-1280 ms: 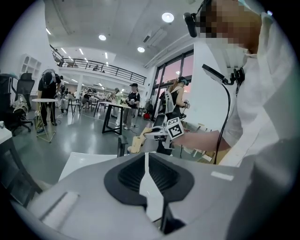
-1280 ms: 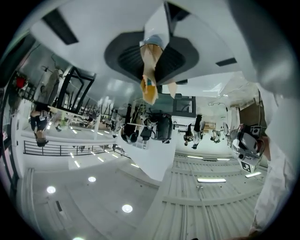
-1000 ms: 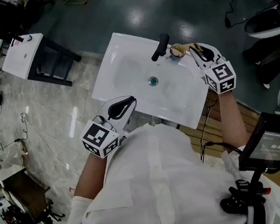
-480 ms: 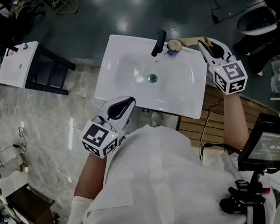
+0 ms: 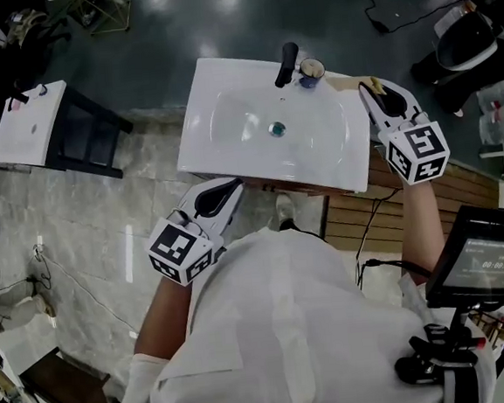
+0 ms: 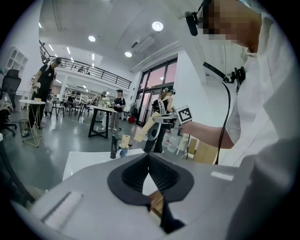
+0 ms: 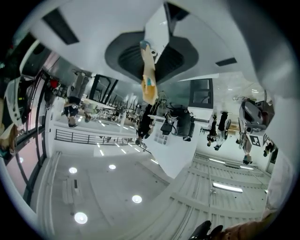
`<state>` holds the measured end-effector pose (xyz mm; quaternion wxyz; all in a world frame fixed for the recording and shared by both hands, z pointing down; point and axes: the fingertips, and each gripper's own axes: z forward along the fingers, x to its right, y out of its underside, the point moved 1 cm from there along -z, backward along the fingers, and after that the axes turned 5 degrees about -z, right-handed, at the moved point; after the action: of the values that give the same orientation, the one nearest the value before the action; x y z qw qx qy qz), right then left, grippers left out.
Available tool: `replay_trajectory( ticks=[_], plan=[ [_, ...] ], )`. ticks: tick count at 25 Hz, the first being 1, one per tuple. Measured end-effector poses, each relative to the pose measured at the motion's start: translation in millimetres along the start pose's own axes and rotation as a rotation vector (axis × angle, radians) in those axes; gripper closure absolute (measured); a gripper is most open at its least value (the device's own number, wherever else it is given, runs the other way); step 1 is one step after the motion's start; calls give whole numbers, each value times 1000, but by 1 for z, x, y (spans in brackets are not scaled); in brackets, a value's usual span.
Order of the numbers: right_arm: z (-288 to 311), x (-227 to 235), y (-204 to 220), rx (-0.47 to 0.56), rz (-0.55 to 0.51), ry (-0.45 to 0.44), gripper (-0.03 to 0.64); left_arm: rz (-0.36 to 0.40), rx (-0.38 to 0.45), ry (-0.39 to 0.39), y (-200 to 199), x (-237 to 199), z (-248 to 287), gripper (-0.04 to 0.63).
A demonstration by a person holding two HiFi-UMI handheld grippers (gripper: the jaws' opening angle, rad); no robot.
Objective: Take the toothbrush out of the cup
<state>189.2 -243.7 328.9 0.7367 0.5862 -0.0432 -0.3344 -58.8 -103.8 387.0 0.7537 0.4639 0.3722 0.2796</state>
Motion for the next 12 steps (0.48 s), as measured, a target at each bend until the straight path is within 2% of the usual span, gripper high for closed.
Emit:
replay_trajectory(
  ticks=[6, 12],
  plan=[
    [-30, -46, -7, -26, 23, 3, 557, 6, -2, 44, 13, 10, -32, 589],
    [-45, -106, 5, -59, 56, -58, 557, 17, -28, 75, 27, 25, -47, 589]
  ],
)
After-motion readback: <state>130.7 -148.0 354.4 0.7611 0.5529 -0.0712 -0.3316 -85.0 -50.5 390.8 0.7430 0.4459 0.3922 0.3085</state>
